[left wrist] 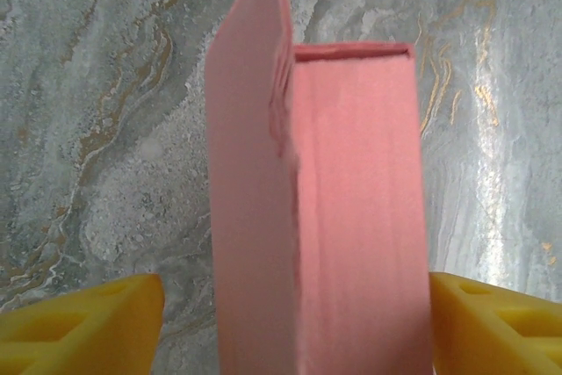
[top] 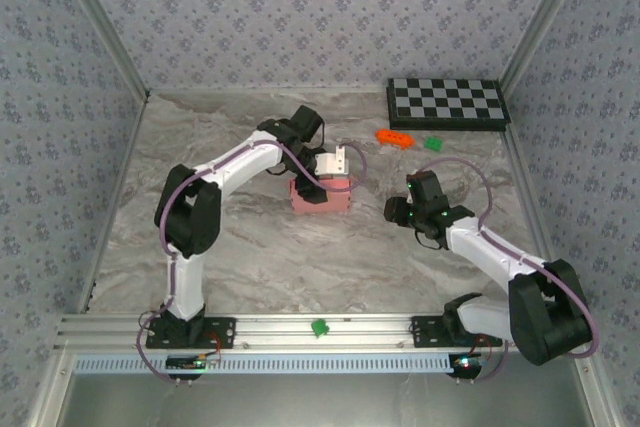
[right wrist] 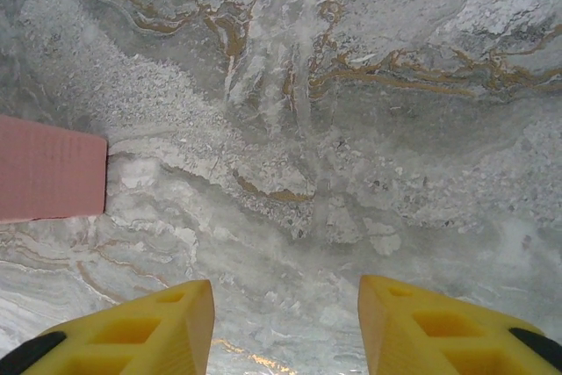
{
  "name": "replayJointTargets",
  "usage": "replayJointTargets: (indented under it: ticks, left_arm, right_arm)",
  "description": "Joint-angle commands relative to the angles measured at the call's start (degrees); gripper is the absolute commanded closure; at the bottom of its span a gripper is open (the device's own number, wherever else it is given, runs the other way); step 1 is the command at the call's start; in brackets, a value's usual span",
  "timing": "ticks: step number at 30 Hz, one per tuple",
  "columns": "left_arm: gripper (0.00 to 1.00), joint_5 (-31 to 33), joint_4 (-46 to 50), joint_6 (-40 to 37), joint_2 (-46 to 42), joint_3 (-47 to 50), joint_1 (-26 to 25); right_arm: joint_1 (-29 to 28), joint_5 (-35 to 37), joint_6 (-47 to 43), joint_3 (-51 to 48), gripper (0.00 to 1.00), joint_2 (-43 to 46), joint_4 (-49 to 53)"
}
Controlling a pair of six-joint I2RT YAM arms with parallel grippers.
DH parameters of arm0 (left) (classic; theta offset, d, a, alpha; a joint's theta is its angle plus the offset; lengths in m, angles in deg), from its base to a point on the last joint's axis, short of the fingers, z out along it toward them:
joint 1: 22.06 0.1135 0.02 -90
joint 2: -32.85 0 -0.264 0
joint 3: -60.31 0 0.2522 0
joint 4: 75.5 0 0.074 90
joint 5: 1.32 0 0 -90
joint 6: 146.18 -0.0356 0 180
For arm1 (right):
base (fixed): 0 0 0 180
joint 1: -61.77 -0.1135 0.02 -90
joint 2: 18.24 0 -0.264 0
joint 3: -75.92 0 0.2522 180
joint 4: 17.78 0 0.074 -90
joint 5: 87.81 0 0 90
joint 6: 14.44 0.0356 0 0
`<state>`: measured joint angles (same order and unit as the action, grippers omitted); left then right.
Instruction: Fold the paper box
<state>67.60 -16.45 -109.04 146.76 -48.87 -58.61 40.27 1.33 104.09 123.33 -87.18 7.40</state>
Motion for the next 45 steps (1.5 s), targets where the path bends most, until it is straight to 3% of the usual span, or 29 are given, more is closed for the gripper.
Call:
replayJointTargets:
  ticks: [1, 7, 13, 15, 20, 26, 31, 45]
  left_arm:
    - [0.22, 0.8, 0.3, 2.8, -6.1, 0.3, -1.2]
    - [0.19, 4.5, -6.9, 10.1, -14.7, 6.4, -1.8]
    - [0.21, 18.7, -18.0, 29.3, -22.6, 13.2, 0.3]
    - [0.24, 23.3, -17.8, 36.3, -24.7, 14.4, 1.7]
    - [0.17, 31.6, -13.9, 49.6, -29.4, 17.5, 3.9]
    - [0.16, 17.3, -13.6, 59.9, -34.9, 25.1, 9.8]
    - [0.19, 8.4, -14.5, 59.1, -34.6, 29.1, 11.2]
    - [0.31, -0.7, -18.3, 56.8, -28.5, 31.9, 11.2]
  right_arm:
    - [0.4, -1.0, -3.1, 2.0, 0.48, 2.1, 2.1]
    - [0.9, -4.0, -9.1, 6.4, 0.41, 2.1, 5.5]
    - [1.2, -8.1, -14.3, 12.9, 0.41, 0.0, 10.0]
    - [1.2, -10.2, -15.9, 15.3, 0.41, -1.2, 11.1]
    - [1.2, -13.6, -18.6, 20.7, 0.41, -4.5, 13.1]
    - [0.4, -17.4, -21.2, 26.8, 0.43, -10.9, 16.0]
    - [-1.7, -18.7, -22.4, 29.6, 0.46, -14.8, 16.7]
    - [-2.6, -20.6, -22.4, 31.4, 0.52, -19.6, 14.5]
